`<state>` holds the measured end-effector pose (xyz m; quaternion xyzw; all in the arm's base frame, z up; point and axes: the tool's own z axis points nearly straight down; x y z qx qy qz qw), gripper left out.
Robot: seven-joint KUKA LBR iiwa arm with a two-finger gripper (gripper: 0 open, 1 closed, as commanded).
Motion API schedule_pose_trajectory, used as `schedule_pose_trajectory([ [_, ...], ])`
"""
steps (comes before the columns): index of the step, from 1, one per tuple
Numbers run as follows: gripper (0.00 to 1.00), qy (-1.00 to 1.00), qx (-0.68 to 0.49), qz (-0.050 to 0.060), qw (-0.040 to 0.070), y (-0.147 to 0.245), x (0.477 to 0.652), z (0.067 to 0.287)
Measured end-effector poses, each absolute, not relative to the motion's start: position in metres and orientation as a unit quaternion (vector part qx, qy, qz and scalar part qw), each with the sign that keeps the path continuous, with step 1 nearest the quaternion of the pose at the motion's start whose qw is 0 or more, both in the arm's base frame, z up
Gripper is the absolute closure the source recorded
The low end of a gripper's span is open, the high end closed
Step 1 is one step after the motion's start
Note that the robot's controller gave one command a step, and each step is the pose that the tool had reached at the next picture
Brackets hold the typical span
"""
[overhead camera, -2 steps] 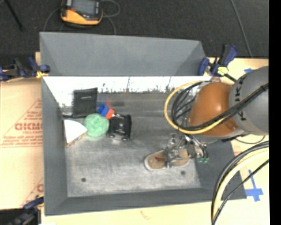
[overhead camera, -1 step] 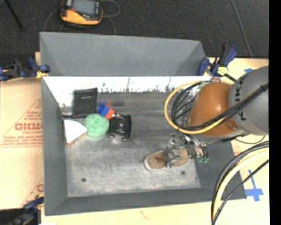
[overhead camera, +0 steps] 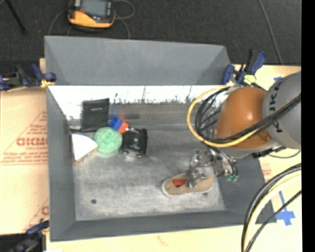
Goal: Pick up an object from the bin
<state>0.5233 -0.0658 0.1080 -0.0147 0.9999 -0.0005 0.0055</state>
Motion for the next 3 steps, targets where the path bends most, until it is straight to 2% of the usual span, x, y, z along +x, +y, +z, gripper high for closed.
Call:
schedule_pose_trajectory([
  [1,1.0,1.0,-0.018,0.0,-0.002,-0.065,0.512,0.171],
  [2,1.0,1.0,-0.024,-0.002,0.009,-0.062,0.519,0.183],
  [3,1.0,0.999,-0.04,0.0,0.001,-0.064,0.49,0.228],
])
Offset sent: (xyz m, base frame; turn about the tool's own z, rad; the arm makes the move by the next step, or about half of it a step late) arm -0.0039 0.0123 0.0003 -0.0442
